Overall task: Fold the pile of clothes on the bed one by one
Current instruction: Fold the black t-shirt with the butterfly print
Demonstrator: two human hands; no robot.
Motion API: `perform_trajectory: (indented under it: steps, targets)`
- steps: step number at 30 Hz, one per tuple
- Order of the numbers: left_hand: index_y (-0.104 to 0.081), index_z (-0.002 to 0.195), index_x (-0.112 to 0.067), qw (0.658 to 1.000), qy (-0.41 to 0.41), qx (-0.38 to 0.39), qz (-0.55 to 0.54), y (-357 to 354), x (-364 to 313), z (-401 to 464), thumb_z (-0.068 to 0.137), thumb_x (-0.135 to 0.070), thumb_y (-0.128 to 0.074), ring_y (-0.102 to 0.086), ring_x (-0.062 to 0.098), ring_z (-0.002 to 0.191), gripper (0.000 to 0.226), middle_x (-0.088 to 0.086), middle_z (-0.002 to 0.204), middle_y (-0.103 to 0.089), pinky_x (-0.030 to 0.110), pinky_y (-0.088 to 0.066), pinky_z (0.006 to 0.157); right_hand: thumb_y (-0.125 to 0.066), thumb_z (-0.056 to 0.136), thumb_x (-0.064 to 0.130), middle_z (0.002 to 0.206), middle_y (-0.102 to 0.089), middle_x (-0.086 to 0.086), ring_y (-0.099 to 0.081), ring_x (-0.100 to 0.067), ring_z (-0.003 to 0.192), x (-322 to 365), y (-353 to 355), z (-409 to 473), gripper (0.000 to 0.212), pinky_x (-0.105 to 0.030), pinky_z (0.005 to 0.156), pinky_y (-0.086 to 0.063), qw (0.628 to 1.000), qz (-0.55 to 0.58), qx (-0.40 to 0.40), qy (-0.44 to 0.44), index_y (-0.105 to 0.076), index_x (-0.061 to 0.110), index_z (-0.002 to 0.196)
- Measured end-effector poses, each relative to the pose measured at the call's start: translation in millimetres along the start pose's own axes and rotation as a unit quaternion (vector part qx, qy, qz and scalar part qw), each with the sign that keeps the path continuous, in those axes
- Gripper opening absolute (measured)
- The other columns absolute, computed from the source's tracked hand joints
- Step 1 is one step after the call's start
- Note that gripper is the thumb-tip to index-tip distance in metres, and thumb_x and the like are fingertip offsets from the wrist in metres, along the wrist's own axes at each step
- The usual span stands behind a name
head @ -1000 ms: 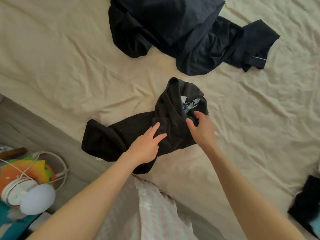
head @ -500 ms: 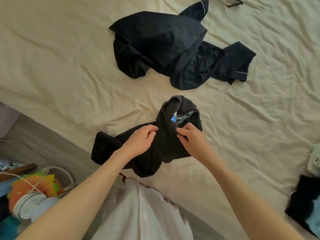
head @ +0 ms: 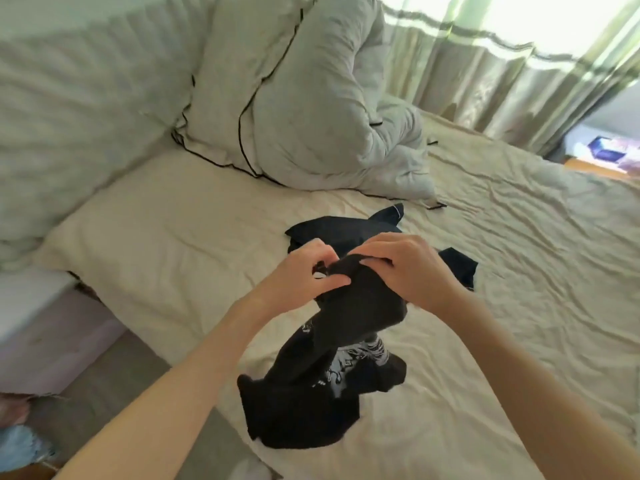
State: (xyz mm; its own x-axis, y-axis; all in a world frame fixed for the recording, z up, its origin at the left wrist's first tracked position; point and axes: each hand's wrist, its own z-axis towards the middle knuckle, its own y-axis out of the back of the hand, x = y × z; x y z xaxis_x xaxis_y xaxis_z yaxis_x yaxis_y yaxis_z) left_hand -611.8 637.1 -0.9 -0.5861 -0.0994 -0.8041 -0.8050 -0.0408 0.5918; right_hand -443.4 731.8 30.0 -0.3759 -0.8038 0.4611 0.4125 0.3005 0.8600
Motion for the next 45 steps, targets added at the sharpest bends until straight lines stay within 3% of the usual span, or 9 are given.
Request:
perform_trajectory:
  steps: [6, 9, 13, 20, 23, 30, 34, 38, 45]
  targets:
    - [-0.051, 0.068, -0.023, 0.992, -0.052, -0.116, 0.029, 94.5, -45.5, -48.4, 0.084, -0.028, -0.068, -0.05, 0.004, 0.062, 0.024, -0.013, 0.062, -0.052, 0.018, -0.04, 0.065, -0.065, 0.085, 0.009, 0.096, -0.07, 0.002, -0.058, -0.022, 0.096, 78.6, 45.3, 54.2, 0.017, -0.038, 0.092, -0.043, 0.988, -0.018, -0.122, 0.096, -0.076, 0.016, 0.096]
    - [-0.051, 0.072, -0.031, 0.99, -0.031, -0.118, 0.068, 135.9, -54.5, -74.3, 0.085, -0.03, -0.066, -0.05, -0.006, 0.058, 0.019, -0.02, 0.061, -0.053, 0.005, -0.037, 0.06, -0.062, 0.086, 0.005, 0.087, -0.065, 0.014, -0.06, -0.012, 0.088, 108.6, 68.6, 73.3, 0.018, -0.019, 0.091, -0.04, 0.986, 0.024, -0.135, 0.092, -0.075, 0.015, 0.096]
    - [-0.053, 0.086, -0.032, 0.972, 0.046, -0.168, 0.155, 175.3, -37.1, -107.5, 0.089, -0.022, -0.062, -0.053, -0.002, 0.067, 0.013, -0.016, 0.075, -0.054, 0.009, -0.037, 0.059, -0.049, 0.095, 0.011, 0.076, -0.052, 0.026, -0.05, 0.01, 0.069, 130.9, 86.5, 89.6, 0.018, 0.0, 0.066, -0.032, 0.995, 0.053, -0.082, 0.031, -0.063, 0.022, 0.097]
    - [-0.062, 0.086, -0.026, 0.937, 0.128, -0.265, 0.186, 239.3, -30.4, -155.1, 0.087, -0.017, -0.064, -0.054, 0.003, 0.072, 0.01, -0.007, 0.083, -0.06, 0.015, -0.038, 0.062, -0.061, 0.09, 0.031, 0.064, -0.056, 0.009, -0.051, -0.006, 0.061, 138.9, 83.3, 105.7, 0.022, -0.018, 0.056, -0.036, 0.991, 0.117, -0.025, -0.051, -0.059, 0.028, 0.068]
    - [-0.06, 0.09, -0.022, 0.922, 0.126, -0.319, 0.181, 240.8, -34.7, -153.4, 0.088, -0.015, -0.06, -0.056, 0.008, 0.077, 0.007, -0.003, 0.087, -0.061, 0.017, -0.038, 0.065, -0.061, 0.085, 0.017, 0.067, -0.058, 0.008, -0.053, -0.009, 0.067, 146.9, 83.2, 115.1, 0.024, -0.021, 0.06, -0.039, 0.989, 0.117, -0.07, -0.054, -0.058, 0.029, 0.064]
    - [-0.057, 0.094, -0.017, 0.894, 0.123, -0.428, -0.056, 239.6, -34.9, -156.2, 0.093, -0.009, -0.048, -0.053, 0.018, 0.083, 0.012, 0.004, 0.087, -0.059, 0.026, -0.04, 0.069, -0.058, 0.078, 0.006, 0.078, -0.054, 0.009, -0.051, -0.013, 0.083, 149.3, 89.7, 115.0, 0.019, -0.026, 0.078, -0.039, 0.989, 0.037, -0.128, -0.064, -0.06, 0.024, 0.074]
    - [-0.058, 0.09, -0.022, 0.877, 0.1, -0.465, 0.072, 245.2, -33.1, -162.6, 0.091, -0.011, -0.05, -0.052, 0.014, 0.077, 0.013, -0.001, 0.085, -0.055, 0.023, -0.038, 0.067, -0.052, 0.082, 0.004, 0.064, -0.055, 0.012, -0.05, -0.004, 0.065, 147.9, 82.0, 110.8, 0.021, -0.019, 0.06, -0.036, 0.98, 0.132, -0.125, -0.077, -0.06, 0.019, 0.071]
    - [-0.066, 0.096, -0.014, 0.826, 0.105, -0.51, 0.216, 248.7, -24.3, -170.6, 0.087, -0.009, -0.053, -0.051, 0.018, 0.078, 0.016, 0.006, 0.093, -0.055, 0.021, -0.035, 0.075, -0.047, 0.084, 0.005, 0.057, -0.042, 0.003, -0.039, -0.013, 0.059, 150.1, 71.4, 115.4, 0.018, -0.029, 0.058, -0.031, 0.972, 0.195, -0.111, -0.073, -0.052, -0.004, 0.07]
    - [-0.066, 0.082, -0.014, 0.885, 0.183, -0.349, -0.249, 244.3, -20.2, -184.0, 0.094, -0.005, -0.045, -0.054, 0.012, 0.067, 0.025, 0.001, 0.076, -0.06, 0.027, -0.047, 0.065, -0.057, 0.065, 0.022, 0.06, -0.047, -0.001, -0.044, -0.016, 0.062, 153.3, 79.7, 109.5, 0.013, -0.026, 0.055, -0.035, 0.919, 0.381, -0.049, -0.087, -0.052, 0.011, 0.062]
